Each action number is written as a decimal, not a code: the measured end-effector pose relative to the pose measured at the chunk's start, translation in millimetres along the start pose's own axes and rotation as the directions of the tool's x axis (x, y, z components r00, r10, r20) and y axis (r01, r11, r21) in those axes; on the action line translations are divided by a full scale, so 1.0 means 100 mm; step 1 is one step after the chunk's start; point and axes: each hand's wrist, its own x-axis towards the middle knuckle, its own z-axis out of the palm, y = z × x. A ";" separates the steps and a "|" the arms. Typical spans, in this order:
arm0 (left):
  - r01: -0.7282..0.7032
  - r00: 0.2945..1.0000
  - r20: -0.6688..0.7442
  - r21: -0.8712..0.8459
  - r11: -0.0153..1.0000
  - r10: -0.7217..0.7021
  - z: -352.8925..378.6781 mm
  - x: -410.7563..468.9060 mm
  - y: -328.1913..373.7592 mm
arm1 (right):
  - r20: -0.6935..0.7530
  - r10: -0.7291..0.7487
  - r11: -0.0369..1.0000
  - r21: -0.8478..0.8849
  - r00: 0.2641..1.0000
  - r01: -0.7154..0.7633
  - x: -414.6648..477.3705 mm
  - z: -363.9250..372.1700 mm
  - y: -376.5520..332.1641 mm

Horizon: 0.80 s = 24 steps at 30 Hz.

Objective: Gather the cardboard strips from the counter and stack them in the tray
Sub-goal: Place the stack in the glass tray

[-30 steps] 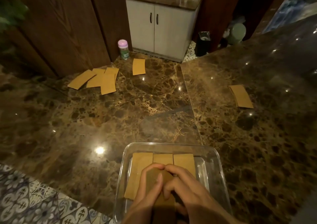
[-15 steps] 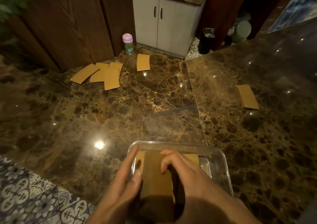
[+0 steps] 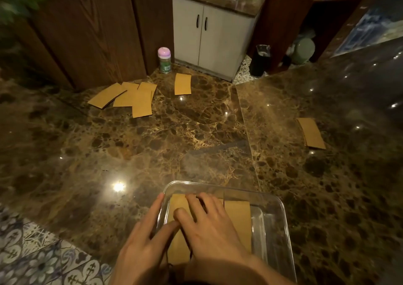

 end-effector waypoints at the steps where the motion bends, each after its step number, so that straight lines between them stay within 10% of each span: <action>1: -0.017 1.000 -0.016 0.017 1.000 0.017 0.01 -0.01 -0.02 | -0.015 -0.003 1.000 0.001 1.000 0.003 0.00 -0.02 0.00; 18: 0.117 0.993 -0.025 -0.032 0.993 -0.118 -0.01 -0.05 0.06 | -0.087 -0.010 0.977 0.213 0.996 0.028 -0.19 -0.23 0.06; 24: -0.070 0.991 0.123 0.199 0.978 0.046 -0.07 0.01 -0.03 | 0.049 0.024 0.995 0.098 0.999 -0.029 -0.37 -0.33 0.37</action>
